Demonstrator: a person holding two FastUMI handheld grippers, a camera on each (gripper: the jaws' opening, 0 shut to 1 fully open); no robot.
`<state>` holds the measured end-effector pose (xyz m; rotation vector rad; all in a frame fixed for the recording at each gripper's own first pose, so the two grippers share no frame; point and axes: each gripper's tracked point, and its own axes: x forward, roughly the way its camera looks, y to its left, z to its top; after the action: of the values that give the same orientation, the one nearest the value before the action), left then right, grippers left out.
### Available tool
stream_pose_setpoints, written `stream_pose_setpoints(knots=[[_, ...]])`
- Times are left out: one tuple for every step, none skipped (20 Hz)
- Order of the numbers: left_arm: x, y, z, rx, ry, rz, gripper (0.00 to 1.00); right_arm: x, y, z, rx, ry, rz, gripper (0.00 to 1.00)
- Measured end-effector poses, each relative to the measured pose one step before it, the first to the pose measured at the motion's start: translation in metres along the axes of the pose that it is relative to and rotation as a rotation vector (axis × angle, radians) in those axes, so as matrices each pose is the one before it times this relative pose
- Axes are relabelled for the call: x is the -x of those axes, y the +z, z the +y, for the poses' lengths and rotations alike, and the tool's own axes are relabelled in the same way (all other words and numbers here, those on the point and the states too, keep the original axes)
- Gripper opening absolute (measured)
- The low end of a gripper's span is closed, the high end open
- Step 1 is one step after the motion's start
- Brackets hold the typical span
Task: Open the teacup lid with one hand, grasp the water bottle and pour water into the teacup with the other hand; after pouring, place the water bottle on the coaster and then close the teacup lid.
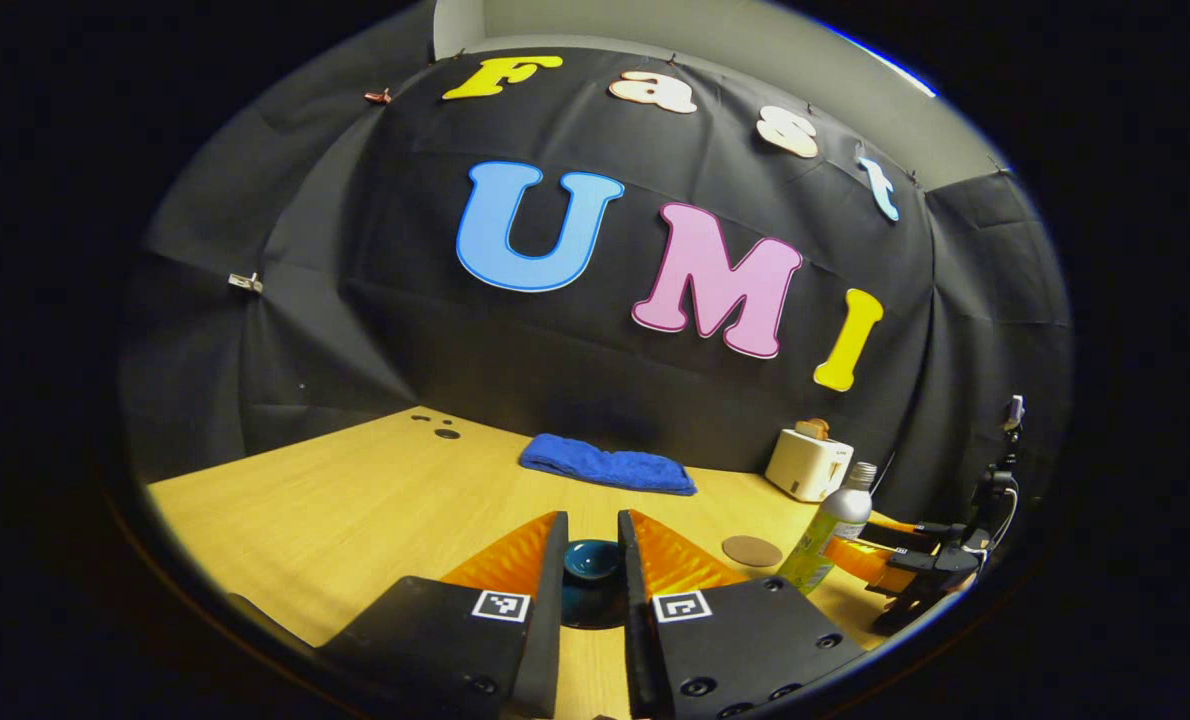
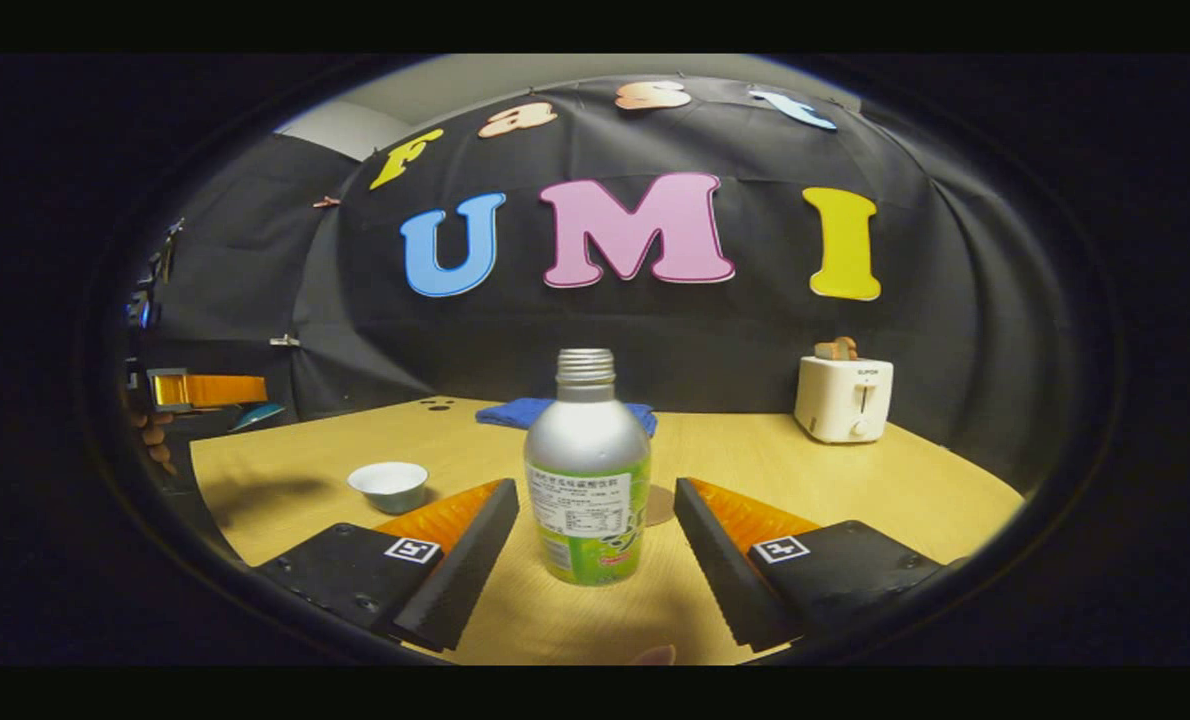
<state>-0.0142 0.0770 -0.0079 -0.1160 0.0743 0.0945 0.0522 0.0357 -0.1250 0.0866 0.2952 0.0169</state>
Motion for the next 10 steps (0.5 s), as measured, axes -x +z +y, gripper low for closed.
stream_pose_setpoints(knots=[[0.00026, 0.00003, 0.00193, -0.00144, 0.00322, 0.00027, 0.3, -0.00182, 0.00066, -0.00087, 0.00757, -0.01064, -0.0016, 0.98], [-0.00018, -0.00067, 0.00088, 0.00124, -0.00236, 0.00325, 0.3, -0.00236, 0.00279, -0.00178, -0.0054, -0.01237, -0.00394, 0.96], [-0.00032, -0.00182, 0.00063, 0.00034, 0.00018, 0.00205, 0.31, -0.00429, -0.00037, 0.00064, -0.01664, 0.001, 0.00883, 0.97], [-0.00086, -0.00037, -0.00001, -0.00103, -0.00355, 0.00106, 0.3, -0.00078, -0.00434, 0.00002, -0.01835, 0.00116, 0.01728, 0.96], [-0.001, -0.00095, -0.00098, 0.0018, -0.00722, 0.00295, 0.3, -0.00857, 0.00084, -0.00067, -0.00256, -0.00468, -0.00469, 0.83], [-0.00045, -0.00061, 0.00013, 0.00446, -0.00481, 0.0023, 0.3, 0.00328, -0.00122, 0.00258, 0.00095, -0.00545, 0.00184, 0.82], [-0.00118, -0.00227, 0.00095, 0.00742, -0.00145, 0.00509, 0.3, -0.00127, 0.0001, 0.00066, 0.01173, -0.00232, -0.001, 0.81], [-0.00129, -0.00281, 0.00119, 0.00921, -0.00383, 0.00701, 0.3, 0.00033, 0.00156, 0.0008, 0.02652, -0.00834, -0.0049, 0.8], [-0.00052, -0.00075, 0.00107, 0.00847, -0.00227, 0.00271, 0.3, -0.00098, 0.00336, -0.00112, 0.04573, -0.01464, -0.01063, 0.8], [-0.00069, 0.00055, 0.00301, 0.00724, 0.00731, -0.00051, 0.3, -0.00053, 0.0008, -0.0027, 0.06198, -0.01935, -0.00708, 0.8]])
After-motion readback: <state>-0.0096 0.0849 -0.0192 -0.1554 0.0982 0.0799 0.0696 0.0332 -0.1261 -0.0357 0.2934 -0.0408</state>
